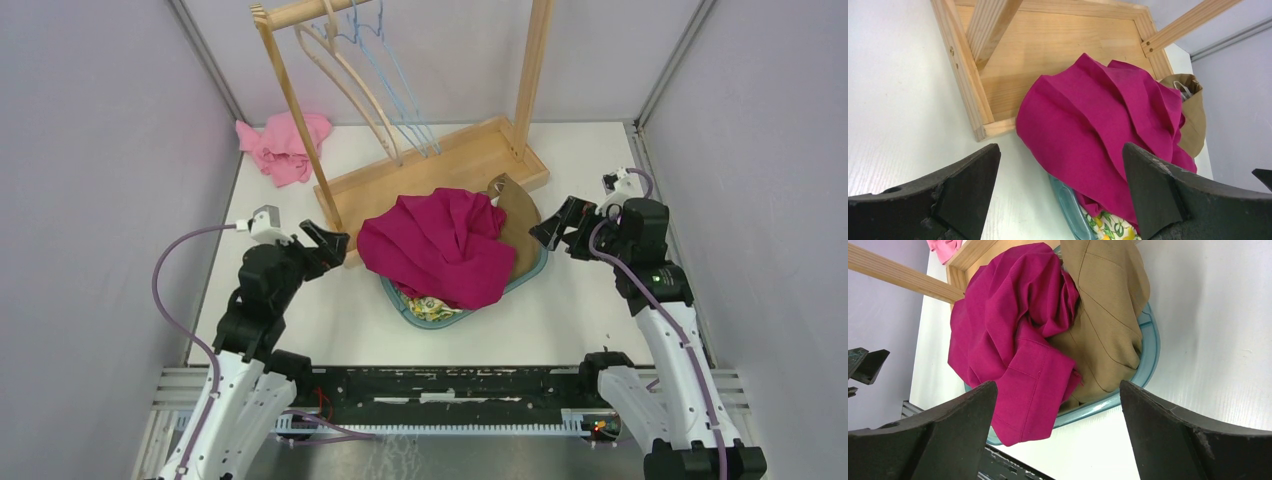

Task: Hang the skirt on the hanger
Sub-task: Adjust the clothesline at the center of the board.

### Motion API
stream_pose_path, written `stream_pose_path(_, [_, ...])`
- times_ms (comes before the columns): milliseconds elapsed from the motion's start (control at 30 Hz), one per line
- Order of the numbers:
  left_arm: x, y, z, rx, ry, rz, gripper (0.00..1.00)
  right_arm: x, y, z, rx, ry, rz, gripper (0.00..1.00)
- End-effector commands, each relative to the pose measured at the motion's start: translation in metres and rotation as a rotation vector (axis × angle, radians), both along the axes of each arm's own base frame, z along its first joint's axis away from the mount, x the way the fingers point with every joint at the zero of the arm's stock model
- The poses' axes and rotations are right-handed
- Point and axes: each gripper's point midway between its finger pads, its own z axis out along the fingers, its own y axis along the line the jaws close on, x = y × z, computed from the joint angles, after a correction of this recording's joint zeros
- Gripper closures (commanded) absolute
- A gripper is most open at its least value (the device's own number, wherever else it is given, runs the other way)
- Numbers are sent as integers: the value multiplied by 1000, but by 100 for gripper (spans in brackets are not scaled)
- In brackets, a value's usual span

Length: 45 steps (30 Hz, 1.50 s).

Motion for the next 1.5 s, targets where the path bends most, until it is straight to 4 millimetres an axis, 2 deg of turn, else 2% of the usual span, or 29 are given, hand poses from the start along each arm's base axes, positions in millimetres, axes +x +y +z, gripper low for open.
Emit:
stream_pose_path(0, [9, 7, 16, 17, -60, 44, 1, 7, 1, 10, 0, -57, 12, 0])
stream_pose_path(200, [23, 19, 10, 9, -42, 143, 0, 5, 2, 12, 4, -67, 17, 1])
stream_pose_path(267, [31, 20, 6, -1, -47, 169, 5, 4, 2, 13, 6, -72, 16, 0])
stream_pose_path(400, [51, 27, -6, 3, -34, 238, 9, 4, 2, 15, 10, -73, 16, 0])
stream_pose_path(533, [73, 41, -8, 68, -51, 323, 15, 5, 3, 14, 22, -62, 16, 0])
stream_pose_path(700, [99, 51, -19, 158, -34, 394, 16, 4, 6, 17, 41, -68, 22, 0])
stream_pose_path(867, [127, 48, -23, 198, -58, 403, 17, 5, 8, 18, 50, -69, 28, 0])
stream_pose_path(967, [143, 41, -24, 222, -65, 389, 21, 7, 8, 14, 54, -59, 30, 0])
stream_pose_path(1200, [177, 42, -17, 293, -94, 429, 29, 8, 10, 10, 56, -48, 40, 0])
stream_pose_path(1267, [190, 37, -14, 294, -109, 417, 33, 9, 11, 9, 58, -44, 45, 0])
stream_pose_path(1367, [209, 29, -16, 307, -104, 389, 46, 11, 11, 8, 55, -37, 48, 0])
stream_pose_path(1467, [227, 19, -20, 318, -106, 354, 47, 12, 11, 8, 54, -35, 49, 0])
